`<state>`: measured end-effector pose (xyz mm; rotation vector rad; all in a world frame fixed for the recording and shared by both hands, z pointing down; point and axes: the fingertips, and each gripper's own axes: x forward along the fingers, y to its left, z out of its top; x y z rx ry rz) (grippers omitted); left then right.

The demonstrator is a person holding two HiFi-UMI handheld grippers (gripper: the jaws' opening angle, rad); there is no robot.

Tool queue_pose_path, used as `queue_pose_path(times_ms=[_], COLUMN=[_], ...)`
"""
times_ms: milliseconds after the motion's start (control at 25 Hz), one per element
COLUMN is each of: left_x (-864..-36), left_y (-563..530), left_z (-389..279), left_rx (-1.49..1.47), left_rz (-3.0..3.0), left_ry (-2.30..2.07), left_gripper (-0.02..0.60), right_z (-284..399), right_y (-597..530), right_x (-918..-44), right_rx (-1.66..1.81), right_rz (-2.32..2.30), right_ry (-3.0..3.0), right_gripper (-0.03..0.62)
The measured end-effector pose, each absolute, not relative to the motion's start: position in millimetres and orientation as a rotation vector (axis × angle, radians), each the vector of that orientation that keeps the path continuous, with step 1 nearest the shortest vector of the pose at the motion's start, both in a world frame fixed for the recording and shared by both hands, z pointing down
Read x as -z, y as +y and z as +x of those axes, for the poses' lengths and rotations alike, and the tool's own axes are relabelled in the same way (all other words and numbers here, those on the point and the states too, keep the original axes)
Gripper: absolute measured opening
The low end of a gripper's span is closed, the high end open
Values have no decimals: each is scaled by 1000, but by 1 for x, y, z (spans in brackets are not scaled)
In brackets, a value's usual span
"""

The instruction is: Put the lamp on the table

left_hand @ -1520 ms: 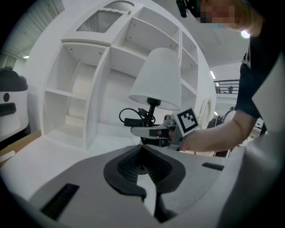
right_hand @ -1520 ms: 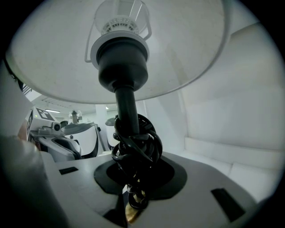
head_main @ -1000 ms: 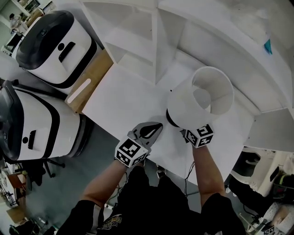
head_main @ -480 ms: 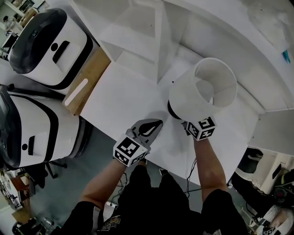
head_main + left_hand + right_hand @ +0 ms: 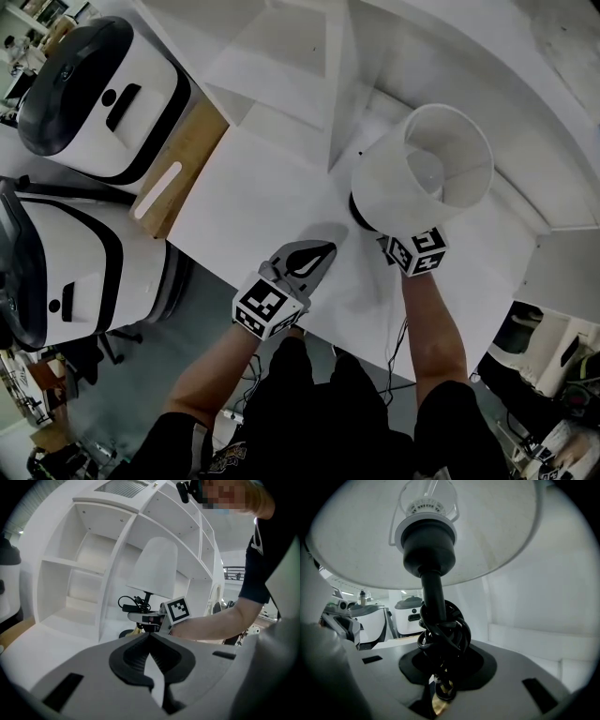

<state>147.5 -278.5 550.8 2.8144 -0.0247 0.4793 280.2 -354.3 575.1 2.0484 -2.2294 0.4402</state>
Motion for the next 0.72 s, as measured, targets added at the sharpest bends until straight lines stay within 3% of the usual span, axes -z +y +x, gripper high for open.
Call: queue_pose_path(times_ms=[720], left_x=[-563], left_y=[-286], left_z=[141], left_rx=[-494], left_rz=[2788], left_ry=[-32], left_gripper=[6], right_z=[288], right_y=[-369], right_x=[-592], right_rx=[-454], right_rz=[2086], right_ry=[-2199], right_gripper=[104])
